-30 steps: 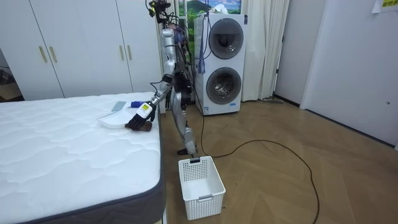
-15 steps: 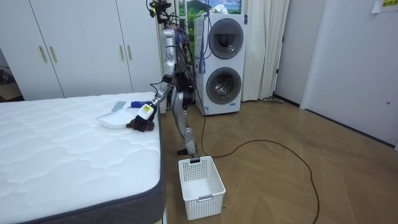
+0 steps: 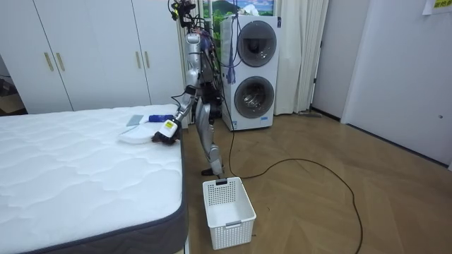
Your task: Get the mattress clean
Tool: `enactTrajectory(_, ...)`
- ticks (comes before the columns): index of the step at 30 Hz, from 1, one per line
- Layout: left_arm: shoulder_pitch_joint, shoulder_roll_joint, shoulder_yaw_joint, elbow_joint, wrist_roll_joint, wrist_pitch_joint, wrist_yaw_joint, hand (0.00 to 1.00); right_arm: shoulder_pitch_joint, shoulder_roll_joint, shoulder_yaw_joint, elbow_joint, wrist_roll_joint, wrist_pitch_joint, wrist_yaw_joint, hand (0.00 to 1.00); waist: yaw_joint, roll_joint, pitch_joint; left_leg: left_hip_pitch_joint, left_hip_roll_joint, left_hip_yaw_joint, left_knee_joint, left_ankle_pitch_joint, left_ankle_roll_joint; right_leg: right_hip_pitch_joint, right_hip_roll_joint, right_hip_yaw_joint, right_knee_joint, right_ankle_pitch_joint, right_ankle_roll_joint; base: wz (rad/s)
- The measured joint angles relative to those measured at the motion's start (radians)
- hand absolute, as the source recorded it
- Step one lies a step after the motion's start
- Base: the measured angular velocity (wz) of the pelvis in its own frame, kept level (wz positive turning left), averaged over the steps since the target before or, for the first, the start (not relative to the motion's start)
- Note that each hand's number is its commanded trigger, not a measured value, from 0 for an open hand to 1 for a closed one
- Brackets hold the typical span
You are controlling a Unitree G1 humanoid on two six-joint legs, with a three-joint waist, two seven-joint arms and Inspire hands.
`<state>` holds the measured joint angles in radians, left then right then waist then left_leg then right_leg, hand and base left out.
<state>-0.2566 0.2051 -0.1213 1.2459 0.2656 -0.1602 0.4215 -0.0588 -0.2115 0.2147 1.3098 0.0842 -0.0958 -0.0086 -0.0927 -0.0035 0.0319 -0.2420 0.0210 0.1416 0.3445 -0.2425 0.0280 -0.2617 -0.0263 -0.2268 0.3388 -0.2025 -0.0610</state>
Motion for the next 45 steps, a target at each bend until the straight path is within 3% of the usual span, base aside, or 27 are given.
enactTrajectory(10,-0.013,0.000,0.000,0.022,0.000,0.032,-0.014,1.00,0.001,0.000,0.005,0.000,-0.009,0.012,-0.004,0.00,-0.012,0.000,-0.0002,-0.011,0.000,0.020,0.000,0.003,0.005,-0.011,-0.006,0.001,0.006,-0.001,0.001,0.00)
enactTrajectory(27,-0.014,0.000,-0.001,0.021,0.002,0.030,-0.011,1.00,0.000,0.000,0.037,-0.001,0.062,0.010,-0.025,0.00,-0.007,0.000,-0.0010,-0.011,0.000,0.018,0.000,0.004,0.006,-0.014,-0.006,0.001,0.011,-0.001,0.001,0.00)
enactTrajectory(32,-0.014,0.022,0.000,-0.003,0.013,0.027,-0.010,1.00,-0.001,0.000,0.025,-0.014,0.075,0.007,-0.025,0.00,-0.008,0.001,-0.0019,-0.014,-0.001,0.020,0.002,0.005,0.008,-0.022,-0.008,0.004,0.018,-0.001,0.001,-0.01)
enactTrajectory(36,-0.013,0.049,-0.001,-0.042,0.056,0.027,0.022,1.00,0.001,-0.007,0.016,-0.016,0.133,-0.007,-0.025,0.00,-0.007,0.009,-0.0072,-0.020,0.000,0.019,0.010,0.005,0.009,-0.025,-0.009,0.001,0.021,-0.001,0.001,0.00)
enactTrajectory(40,-0.011,0.056,-0.001,-0.074,0.103,0.027,0.068,1.00,0.002,-0.021,0.002,-0.018,0.142,-0.014,-0.026,0.00,-0.006,0.026,-0.0163,-0.023,-0.001,0.019,0.008,0.006,0.009,-0.030,-0.010,0.002,0.025,0.000,0.001,0.00)
enactTrajectory(45,0.015,0.059,-0.004,-0.113,0.145,0.017,0.078,1.00,-0.003,-0.022,-0.038,-0.016,0.146,-0.018,-0.026,0.00,-0.008,0.029,-0.0160,-0.017,0.000,0.020,0.002,0.007,0.010,-0.027,-0.008,0.003,0.024,0.000,0.000,0.00)
